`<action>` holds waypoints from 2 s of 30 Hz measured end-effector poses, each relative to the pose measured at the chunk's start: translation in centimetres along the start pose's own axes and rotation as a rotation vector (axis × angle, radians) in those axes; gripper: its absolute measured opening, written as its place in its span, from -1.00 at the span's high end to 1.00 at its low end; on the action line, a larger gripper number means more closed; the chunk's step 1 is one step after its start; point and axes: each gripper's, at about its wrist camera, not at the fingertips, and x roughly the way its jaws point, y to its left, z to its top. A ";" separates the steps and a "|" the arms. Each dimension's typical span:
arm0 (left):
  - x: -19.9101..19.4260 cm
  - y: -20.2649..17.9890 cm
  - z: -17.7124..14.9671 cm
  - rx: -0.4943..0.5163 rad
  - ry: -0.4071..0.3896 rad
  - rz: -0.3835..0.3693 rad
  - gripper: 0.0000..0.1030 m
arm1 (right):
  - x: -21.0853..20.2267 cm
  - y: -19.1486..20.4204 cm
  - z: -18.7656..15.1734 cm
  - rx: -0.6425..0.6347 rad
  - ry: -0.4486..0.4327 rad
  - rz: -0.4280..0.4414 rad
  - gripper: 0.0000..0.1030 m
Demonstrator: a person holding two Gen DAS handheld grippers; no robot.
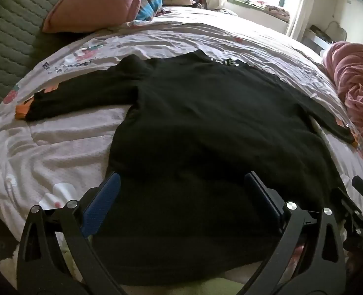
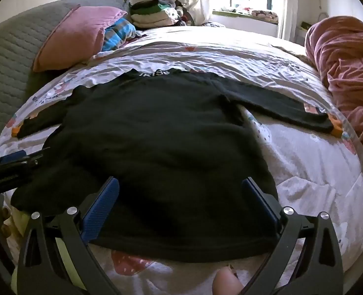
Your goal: Fold small clothes
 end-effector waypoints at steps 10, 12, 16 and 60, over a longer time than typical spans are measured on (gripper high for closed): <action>0.0 -0.1 0.0 0.009 -0.008 -0.001 -0.83 | -0.9 0.7 1.0 0.006 0.002 0.015 -0.92; 0.1 -0.3 0.0 0.012 -0.010 0.005 -0.83 | -1.6 0.6 0.1 -0.008 -0.023 0.016 -0.92; 0.0 -1.5 -0.2 0.011 -0.014 0.001 -0.83 | -1.3 0.9 0.0 -0.013 -0.024 0.010 -0.92; -1.4 0.1 0.4 0.005 -0.034 -0.012 -0.83 | -1.6 1.1 0.1 -0.029 -0.044 0.014 -0.92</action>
